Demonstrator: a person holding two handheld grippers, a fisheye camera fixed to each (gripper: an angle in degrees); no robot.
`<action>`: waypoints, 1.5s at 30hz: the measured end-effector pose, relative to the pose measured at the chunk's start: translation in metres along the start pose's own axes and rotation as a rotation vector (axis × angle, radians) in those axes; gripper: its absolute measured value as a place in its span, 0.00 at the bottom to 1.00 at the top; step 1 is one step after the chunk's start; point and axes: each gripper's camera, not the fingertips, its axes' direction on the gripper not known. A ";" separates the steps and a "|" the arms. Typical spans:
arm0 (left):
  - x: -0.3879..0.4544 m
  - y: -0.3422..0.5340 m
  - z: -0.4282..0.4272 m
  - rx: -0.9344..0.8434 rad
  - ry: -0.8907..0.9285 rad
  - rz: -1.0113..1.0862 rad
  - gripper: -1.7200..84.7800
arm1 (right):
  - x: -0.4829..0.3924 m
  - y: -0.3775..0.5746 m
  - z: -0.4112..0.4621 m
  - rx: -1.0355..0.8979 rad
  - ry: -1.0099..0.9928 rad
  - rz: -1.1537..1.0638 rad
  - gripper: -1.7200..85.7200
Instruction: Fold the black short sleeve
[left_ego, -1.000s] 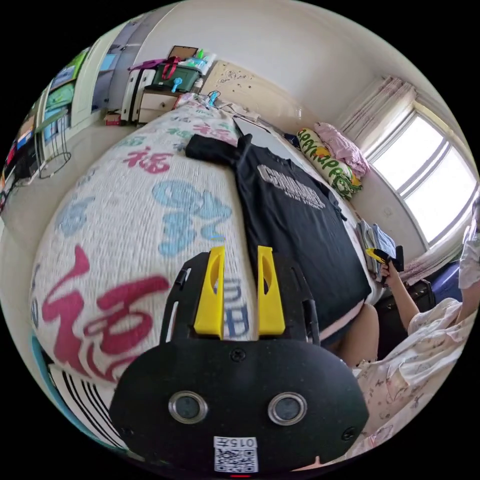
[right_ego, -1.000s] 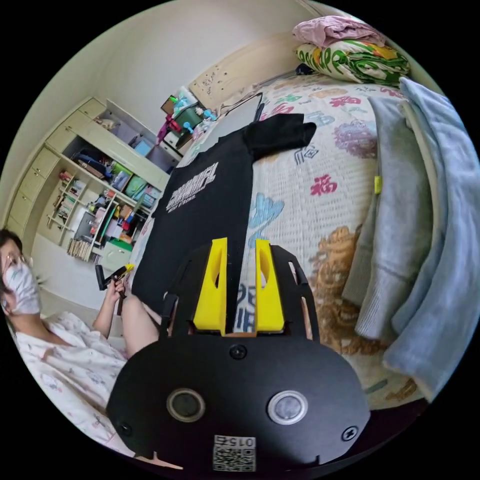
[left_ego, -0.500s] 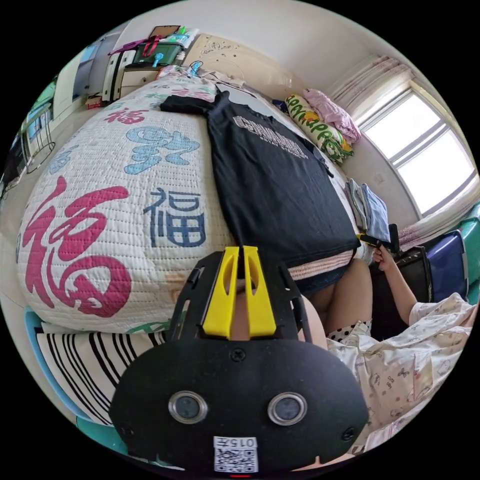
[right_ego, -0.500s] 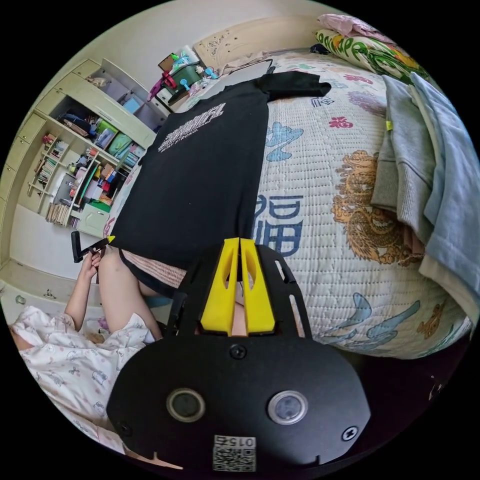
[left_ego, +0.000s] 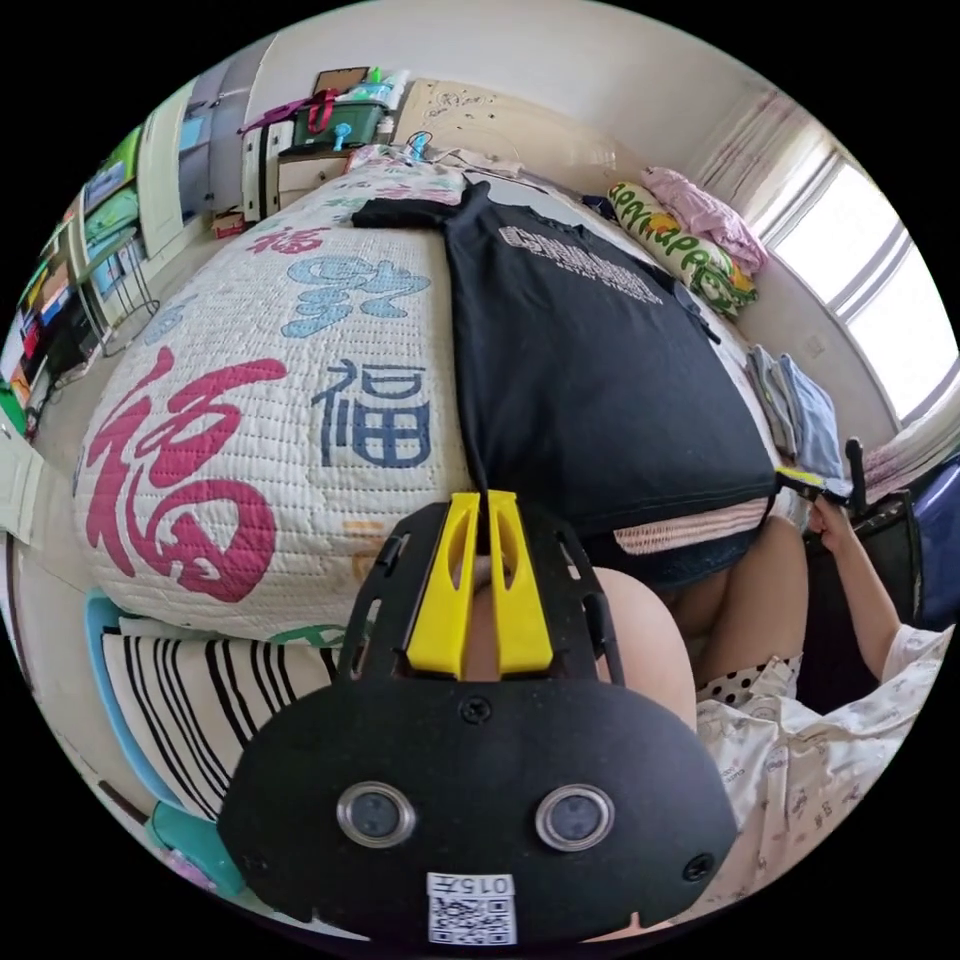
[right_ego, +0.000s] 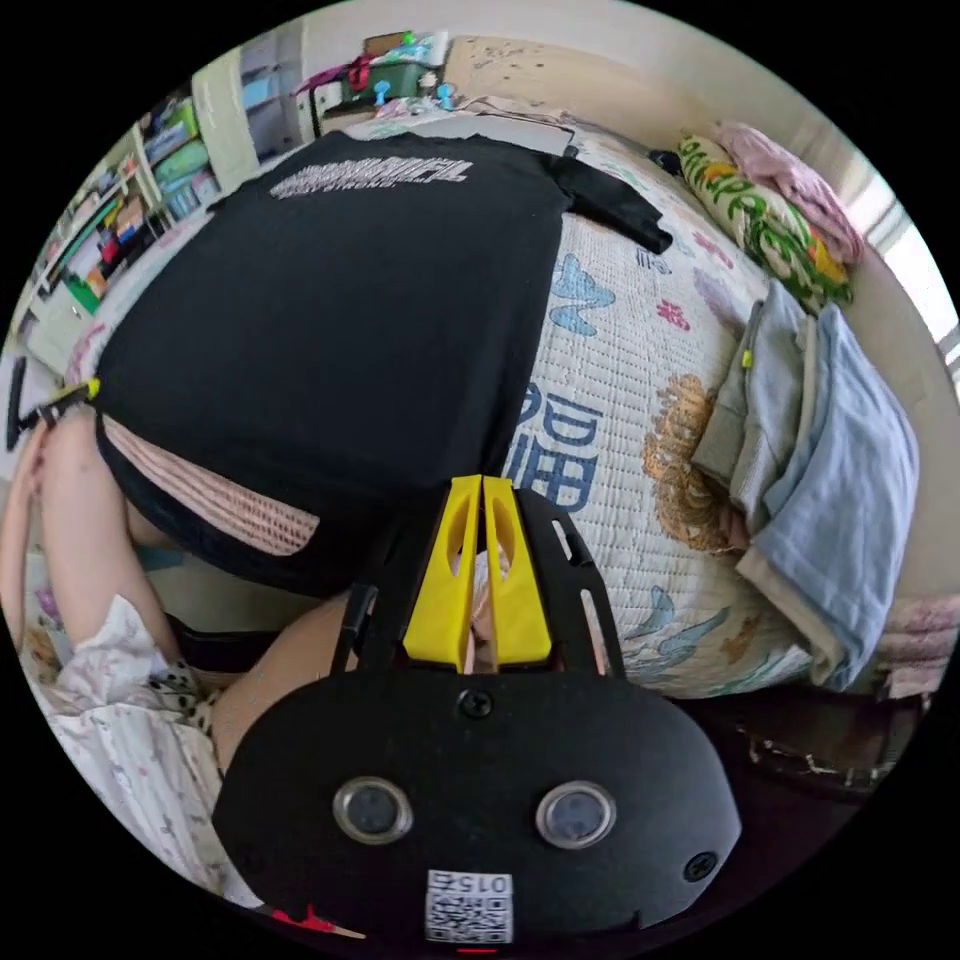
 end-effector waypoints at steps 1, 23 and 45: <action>0.006 -0.001 0.006 -0.010 -0.034 0.023 0.02 | -0.022 -0.003 0.006 -0.015 0.091 -0.058 0.02; 0.020 -0.056 0.131 -0.380 -0.213 0.415 0.02 | -0.070 -0.063 0.085 -0.276 -0.030 -0.184 0.01; -0.046 -0.115 0.265 -0.735 -0.248 0.489 0.02 | -0.089 -0.111 0.117 -0.434 0.039 -0.271 0.02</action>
